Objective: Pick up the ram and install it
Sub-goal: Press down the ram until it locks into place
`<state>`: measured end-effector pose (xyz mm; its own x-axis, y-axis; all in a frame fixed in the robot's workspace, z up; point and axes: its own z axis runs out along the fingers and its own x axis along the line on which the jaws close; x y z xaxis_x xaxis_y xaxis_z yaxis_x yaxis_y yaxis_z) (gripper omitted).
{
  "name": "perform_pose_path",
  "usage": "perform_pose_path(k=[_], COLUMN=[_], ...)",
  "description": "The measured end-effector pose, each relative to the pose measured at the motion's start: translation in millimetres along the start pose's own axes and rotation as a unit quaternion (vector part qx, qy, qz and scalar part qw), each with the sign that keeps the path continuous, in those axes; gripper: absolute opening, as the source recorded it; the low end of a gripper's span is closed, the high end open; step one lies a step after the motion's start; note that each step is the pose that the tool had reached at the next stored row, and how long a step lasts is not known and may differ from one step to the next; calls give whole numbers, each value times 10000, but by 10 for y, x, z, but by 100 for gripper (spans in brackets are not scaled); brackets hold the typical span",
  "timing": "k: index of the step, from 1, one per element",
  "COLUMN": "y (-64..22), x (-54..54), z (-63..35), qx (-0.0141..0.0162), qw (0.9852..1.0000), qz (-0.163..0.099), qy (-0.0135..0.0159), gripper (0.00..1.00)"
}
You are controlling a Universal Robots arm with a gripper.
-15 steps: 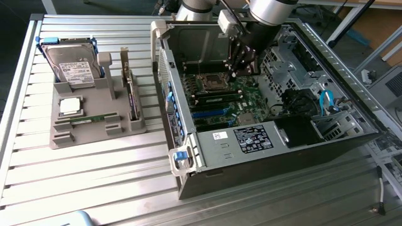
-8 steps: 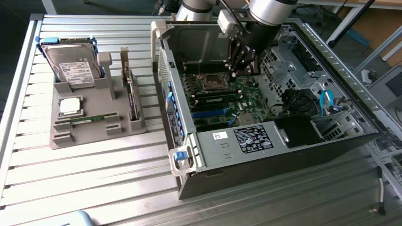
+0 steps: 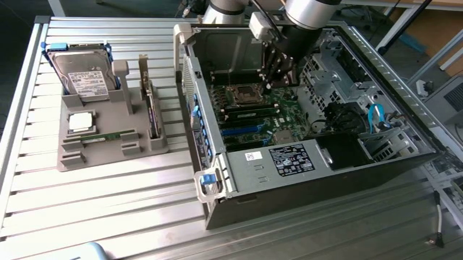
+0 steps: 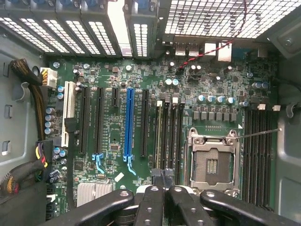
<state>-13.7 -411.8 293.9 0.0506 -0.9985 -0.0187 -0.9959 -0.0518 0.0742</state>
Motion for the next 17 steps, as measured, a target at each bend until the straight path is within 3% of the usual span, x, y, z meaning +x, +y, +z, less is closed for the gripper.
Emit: perform_pose_path(k=[7, 9, 14, 17], y=[53, 58, 57, 56], x=[-3, -3, -3, -3], z=[4, 5, 5, 7], qx=[56, 104, 111, 156], qw=[10000, 9999, 9999, 9998], qz=[-56, -81, -91, -99], qy=[7, 11, 14, 16], gripper=[10, 10, 10, 10])
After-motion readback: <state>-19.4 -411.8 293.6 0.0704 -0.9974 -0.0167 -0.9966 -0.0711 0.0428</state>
